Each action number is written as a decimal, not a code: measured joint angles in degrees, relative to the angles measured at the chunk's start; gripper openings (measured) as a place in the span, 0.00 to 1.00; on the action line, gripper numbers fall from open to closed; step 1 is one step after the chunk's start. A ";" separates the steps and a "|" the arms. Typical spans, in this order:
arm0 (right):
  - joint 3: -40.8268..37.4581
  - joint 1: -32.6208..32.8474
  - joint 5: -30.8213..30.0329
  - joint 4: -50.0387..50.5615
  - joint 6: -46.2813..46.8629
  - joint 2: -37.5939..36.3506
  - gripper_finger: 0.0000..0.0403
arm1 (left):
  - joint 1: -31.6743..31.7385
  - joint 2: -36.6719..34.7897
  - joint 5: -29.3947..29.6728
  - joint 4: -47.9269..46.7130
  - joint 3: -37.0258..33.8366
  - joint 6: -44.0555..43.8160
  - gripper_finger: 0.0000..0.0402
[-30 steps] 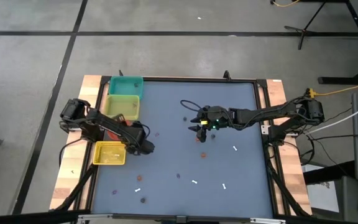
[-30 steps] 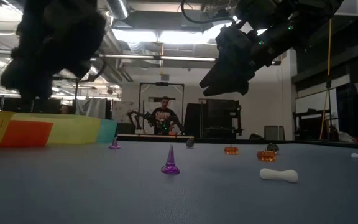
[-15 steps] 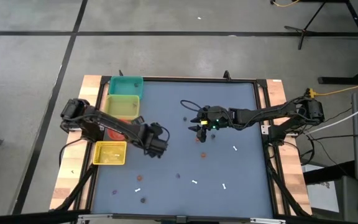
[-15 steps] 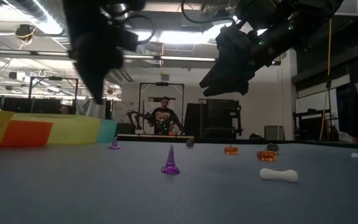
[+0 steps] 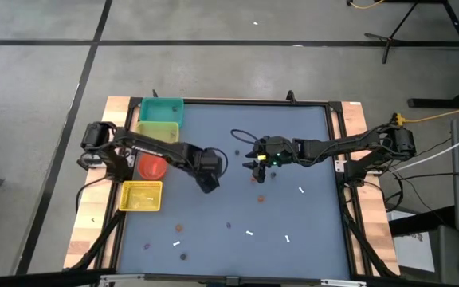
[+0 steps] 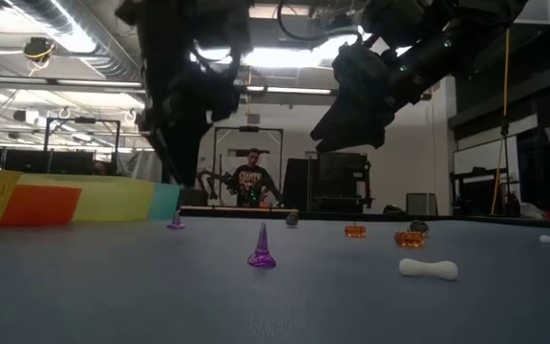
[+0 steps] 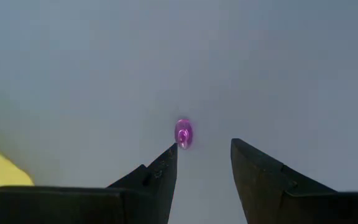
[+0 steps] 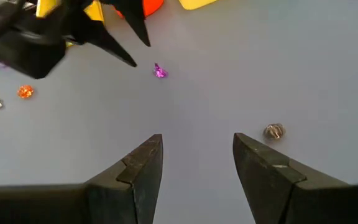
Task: Sort Halloween decoration
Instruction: Put the top left purple witch hat toy into the yellow bin
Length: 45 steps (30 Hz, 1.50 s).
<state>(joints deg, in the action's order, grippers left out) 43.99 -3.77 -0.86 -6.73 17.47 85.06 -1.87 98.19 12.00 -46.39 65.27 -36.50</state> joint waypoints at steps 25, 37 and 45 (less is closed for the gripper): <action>0.00 0.00 0.00 0.82 0.00 0.00 0.48 | 4.18 0.48 -1.44 2.58 -1.75 -2.12 0.33; 0.00 0.00 0.00 0.82 0.00 0.00 0.48 | 4.16 0.50 -1.95 5.86 -6.63 -4.05 0.33; 0.00 0.00 -0.02 0.82 0.00 0.00 0.48 | 4.04 0.50 -2.53 11.03 -9.15 -4.08 0.33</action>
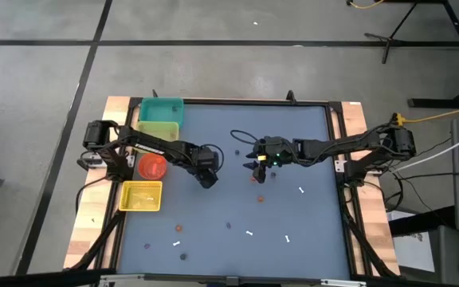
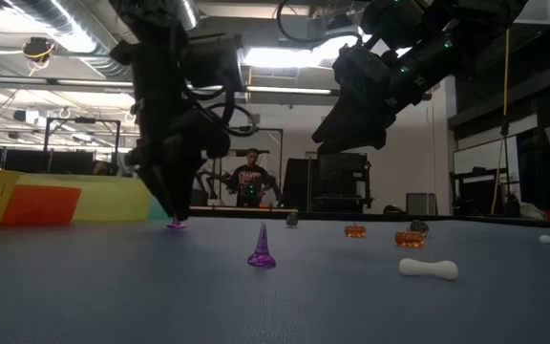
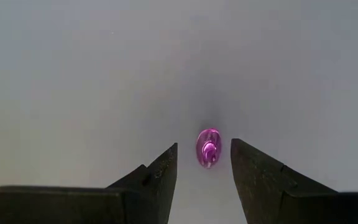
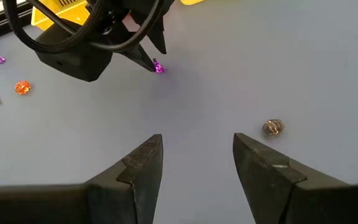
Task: Sort Halloween decoration
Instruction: Put the top left purple witch hat toy into the yellow bin
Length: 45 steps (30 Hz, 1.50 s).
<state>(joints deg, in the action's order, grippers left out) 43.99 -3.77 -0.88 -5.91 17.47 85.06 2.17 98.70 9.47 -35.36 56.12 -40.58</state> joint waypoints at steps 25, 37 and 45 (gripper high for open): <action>0.00 0.00 0.00 0.00 0.00 0.00 0.48 | 0.00 0.00 0.03 0.75 -0.66 0.02 0.28; 0.00 0.00 0.00 0.00 0.00 0.00 0.48 | -0.02 0.00 0.04 0.73 -0.66 0.22 0.10; 0.00 0.00 0.00 0.00 0.00 0.00 0.48 | -0.02 0.00 0.05 0.72 -0.66 0.24 0.04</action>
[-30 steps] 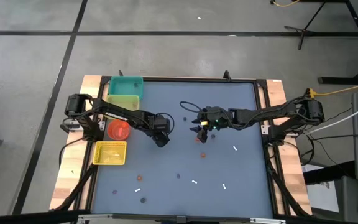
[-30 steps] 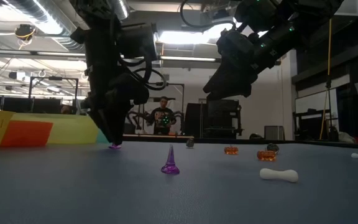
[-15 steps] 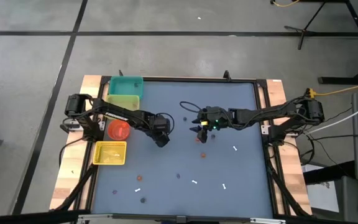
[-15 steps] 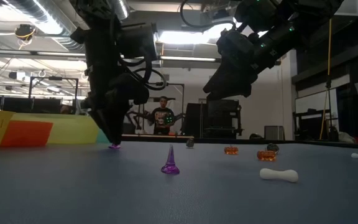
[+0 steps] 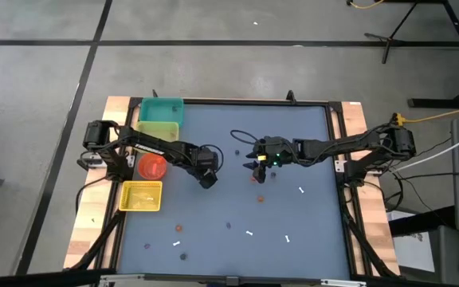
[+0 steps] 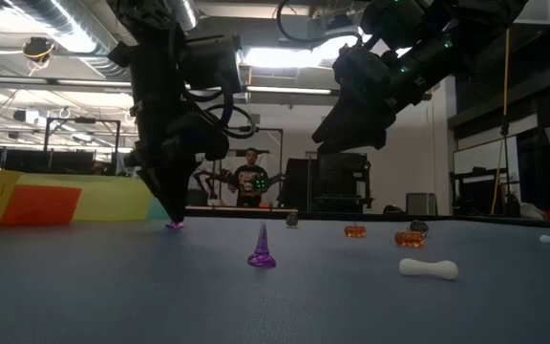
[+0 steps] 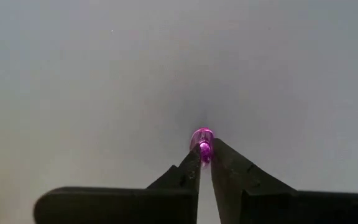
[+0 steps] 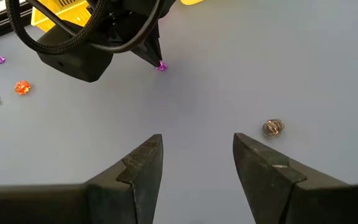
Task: Sort Halloween decoration
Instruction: Put the top left purple witch hat toy into the yellow bin
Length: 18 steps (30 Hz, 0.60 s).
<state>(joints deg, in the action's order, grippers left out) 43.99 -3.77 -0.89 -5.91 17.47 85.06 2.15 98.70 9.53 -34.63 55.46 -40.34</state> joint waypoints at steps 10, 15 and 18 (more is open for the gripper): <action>0.00 0.00 0.00 0.02 0.00 0.00 0.48 | 0.01 0.00 0.12 -0.04 0.00 0.00 0.00; 0.00 -0.02 0.00 0.02 0.00 0.00 0.48 | 0.02 -0.02 0.10 -0.04 0.00 -0.02 0.00; 0.00 -0.01 0.00 0.02 0.00 0.00 0.48 | 0.01 -0.02 0.08 -0.04 0.00 -0.02 0.00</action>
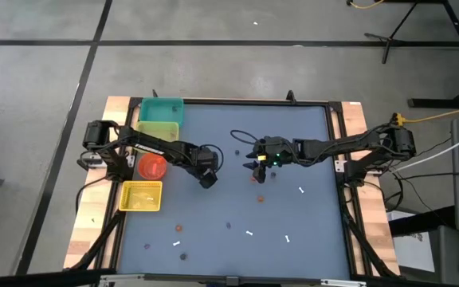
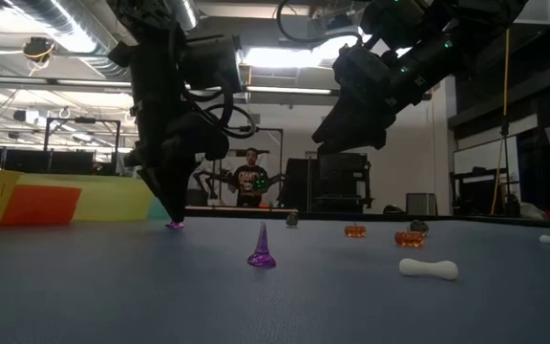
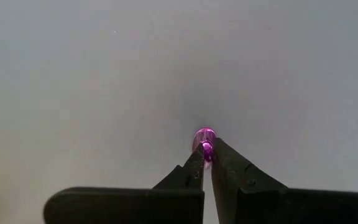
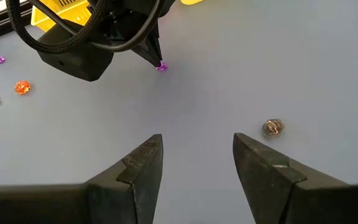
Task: Sort Halloween decoration
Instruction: Put the top left purple witch hat toy into the yellow bin
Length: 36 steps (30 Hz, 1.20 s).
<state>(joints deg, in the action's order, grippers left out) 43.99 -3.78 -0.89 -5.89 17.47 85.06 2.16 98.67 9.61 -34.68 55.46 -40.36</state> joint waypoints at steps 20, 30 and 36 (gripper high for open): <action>0.00 0.00 0.00 0.00 0.00 0.00 0.48 | 0.05 -0.48 -0.13 -0.73 2.19 0.48 0.00; 0.00 0.01 -0.02 0.00 -0.02 0.00 0.48 | 2.89 -1.03 0.44 -16.10 12.42 9.01 0.00; 0.00 0.01 -0.19 0.04 -0.02 0.02 0.48 | 6.34 -4.69 4.49 -25.36 17.29 13.34 0.00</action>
<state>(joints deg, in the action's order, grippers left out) 43.99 -3.77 -1.08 -5.85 17.45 85.08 8.51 93.99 14.09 -60.04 72.75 -27.02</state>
